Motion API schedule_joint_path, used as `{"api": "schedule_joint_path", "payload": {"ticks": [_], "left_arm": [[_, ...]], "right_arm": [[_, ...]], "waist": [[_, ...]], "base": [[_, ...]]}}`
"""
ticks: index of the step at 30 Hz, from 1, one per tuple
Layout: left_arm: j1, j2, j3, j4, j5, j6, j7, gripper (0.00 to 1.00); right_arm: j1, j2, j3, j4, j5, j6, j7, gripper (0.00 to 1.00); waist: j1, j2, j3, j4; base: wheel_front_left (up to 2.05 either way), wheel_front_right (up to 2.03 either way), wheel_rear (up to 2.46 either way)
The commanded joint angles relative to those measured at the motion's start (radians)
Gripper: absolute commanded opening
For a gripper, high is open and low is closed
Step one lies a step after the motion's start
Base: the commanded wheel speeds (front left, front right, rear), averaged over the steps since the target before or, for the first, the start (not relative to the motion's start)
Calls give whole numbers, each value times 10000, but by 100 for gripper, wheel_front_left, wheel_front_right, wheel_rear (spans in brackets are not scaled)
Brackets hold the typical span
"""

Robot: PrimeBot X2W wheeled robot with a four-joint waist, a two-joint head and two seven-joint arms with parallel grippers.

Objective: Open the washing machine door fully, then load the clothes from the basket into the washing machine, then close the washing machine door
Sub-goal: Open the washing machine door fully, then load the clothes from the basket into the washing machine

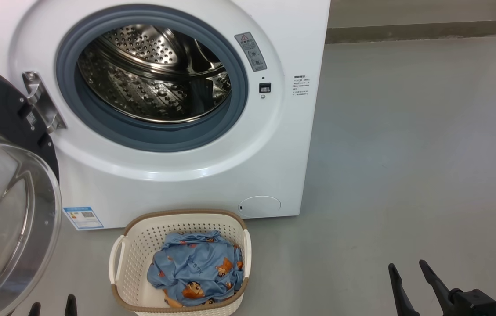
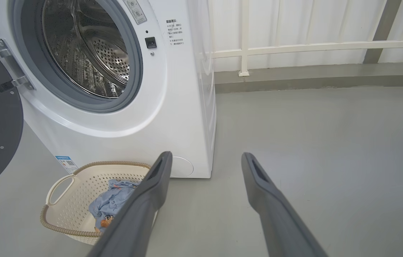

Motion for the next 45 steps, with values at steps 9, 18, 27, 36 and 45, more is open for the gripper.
{"api": "schedule_joint_path", "payload": {"ticks": [9, 18, 27, 36, 45], "left_arm": [[-322, 217, 264, 236, 216, -12, -299, 100], [-359, 215, 327, 456, 215, -27, -387, 100], [-398, 198, 404, 508, 311, -33, -416, 100], [-427, 189, 432, 511, 613, -25, -421, 100], [-445, 136, 501, 584, 767, -25, -422, 100]], "right_arm": [[-453, -30, 47, -167, -214, 62, -120, 100], [-429, -15, 25, -99, -287, 62, -120, 100], [-462, -8, -2, -79, -292, 62, -120, 100], [-429, -3, -15, -103, -265, 62, -120, 100], [-454, 0, -4, -115, -261, 62, -120, 100]], "waist": [[0, 0, 13, 62], [0, 0, 55, 20], [0, 0, 79, -35], [0, 0, 84, -1], [0, 0, 128, 34]], "base": [[0, 0, 0], [0, 0, 0], [0, 0, 0], [0, 0, 0], [0, 0, 0]]}}
